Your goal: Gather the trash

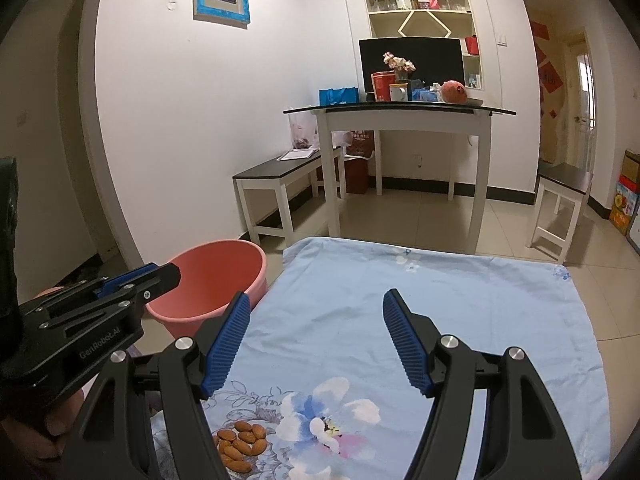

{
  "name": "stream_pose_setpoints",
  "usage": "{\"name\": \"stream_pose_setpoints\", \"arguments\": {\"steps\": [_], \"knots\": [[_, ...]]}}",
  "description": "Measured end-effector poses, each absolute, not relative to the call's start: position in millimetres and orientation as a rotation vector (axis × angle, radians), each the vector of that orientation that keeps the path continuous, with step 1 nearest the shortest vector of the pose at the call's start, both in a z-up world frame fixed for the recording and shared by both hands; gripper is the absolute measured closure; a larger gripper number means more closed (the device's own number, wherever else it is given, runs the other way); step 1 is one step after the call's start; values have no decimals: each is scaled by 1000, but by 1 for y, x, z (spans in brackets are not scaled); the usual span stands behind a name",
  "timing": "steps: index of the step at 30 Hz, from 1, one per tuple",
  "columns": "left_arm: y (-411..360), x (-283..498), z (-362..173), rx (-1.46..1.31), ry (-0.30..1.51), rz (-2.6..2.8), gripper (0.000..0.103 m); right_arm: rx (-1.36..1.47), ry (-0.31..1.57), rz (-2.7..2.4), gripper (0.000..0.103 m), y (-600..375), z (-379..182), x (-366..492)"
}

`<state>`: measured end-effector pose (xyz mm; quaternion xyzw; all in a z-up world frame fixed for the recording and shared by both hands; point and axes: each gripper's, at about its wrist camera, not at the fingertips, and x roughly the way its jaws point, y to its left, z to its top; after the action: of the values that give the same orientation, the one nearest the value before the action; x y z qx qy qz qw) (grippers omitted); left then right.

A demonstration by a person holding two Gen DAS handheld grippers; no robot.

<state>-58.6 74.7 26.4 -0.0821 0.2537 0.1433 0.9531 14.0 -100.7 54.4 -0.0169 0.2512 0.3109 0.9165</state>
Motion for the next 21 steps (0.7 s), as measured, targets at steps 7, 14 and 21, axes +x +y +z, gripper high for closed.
{"name": "stream_pose_setpoints", "arguments": {"steps": [7,14,21], "knots": [[76,-61,26,-164,513,295,81,-33,520,639,35,-101,54,13],[75,-61,26,-161,516,294,81,-39,524,644,35,-99,53,10],[75,-64,26,-157,518,295,81,-51,518,650,35,-96,55,12]]}}
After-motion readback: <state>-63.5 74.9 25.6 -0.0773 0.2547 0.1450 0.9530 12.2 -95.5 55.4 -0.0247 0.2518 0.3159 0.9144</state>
